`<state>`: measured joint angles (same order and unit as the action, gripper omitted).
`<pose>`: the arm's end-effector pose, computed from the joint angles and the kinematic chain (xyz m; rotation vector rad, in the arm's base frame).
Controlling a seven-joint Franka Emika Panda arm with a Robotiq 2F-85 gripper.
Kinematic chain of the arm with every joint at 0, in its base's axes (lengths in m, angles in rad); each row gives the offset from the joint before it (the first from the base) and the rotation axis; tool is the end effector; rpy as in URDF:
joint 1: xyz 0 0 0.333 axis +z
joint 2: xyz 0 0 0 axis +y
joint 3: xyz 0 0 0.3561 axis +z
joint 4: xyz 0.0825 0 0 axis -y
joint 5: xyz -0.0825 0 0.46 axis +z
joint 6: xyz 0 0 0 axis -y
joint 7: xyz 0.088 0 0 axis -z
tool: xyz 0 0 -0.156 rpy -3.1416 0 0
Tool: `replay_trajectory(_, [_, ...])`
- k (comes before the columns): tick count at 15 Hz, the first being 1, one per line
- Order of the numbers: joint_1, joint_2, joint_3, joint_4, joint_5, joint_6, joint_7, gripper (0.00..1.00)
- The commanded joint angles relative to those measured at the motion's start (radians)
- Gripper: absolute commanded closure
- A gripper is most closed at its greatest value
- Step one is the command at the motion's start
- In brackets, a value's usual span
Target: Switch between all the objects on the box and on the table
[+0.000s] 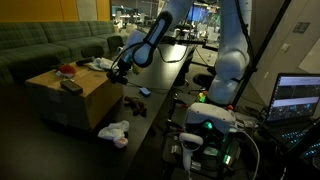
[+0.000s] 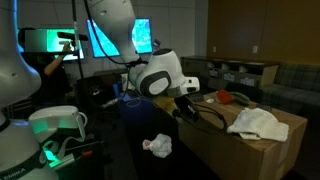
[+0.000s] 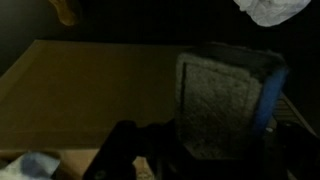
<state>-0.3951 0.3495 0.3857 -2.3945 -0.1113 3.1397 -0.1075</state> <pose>0.5997 0.0147 0.1539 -2.9874 -0.2403 -0.6571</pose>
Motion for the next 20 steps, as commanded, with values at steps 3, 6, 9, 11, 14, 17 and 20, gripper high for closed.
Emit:
replay_trajectory(3, [-0.105,-0.001,0.096,0.136,-0.003,-0.112,-0.06,0.9])
replay_trajectory(6, [-0.068,0.058,0.037,0.258,-0.041,-0.172,-0.07,0.9])
replay_trajectory(9, [0.042,0.122,-0.079,0.385,0.02,-0.206,-0.148,0.9])
replay_trajectory(11, [0.083,0.18,-0.123,0.464,0.031,-0.221,-0.179,0.9])
replay_trajectory(14, [0.14,0.263,-0.171,0.569,0.026,-0.248,-0.201,0.9])
replay_trajectory(17, [0.189,0.33,-0.212,0.647,0.011,-0.265,-0.202,0.9])
replay_trajectory(20, [0.204,0.352,-0.224,0.694,0.012,-0.296,-0.219,0.88])
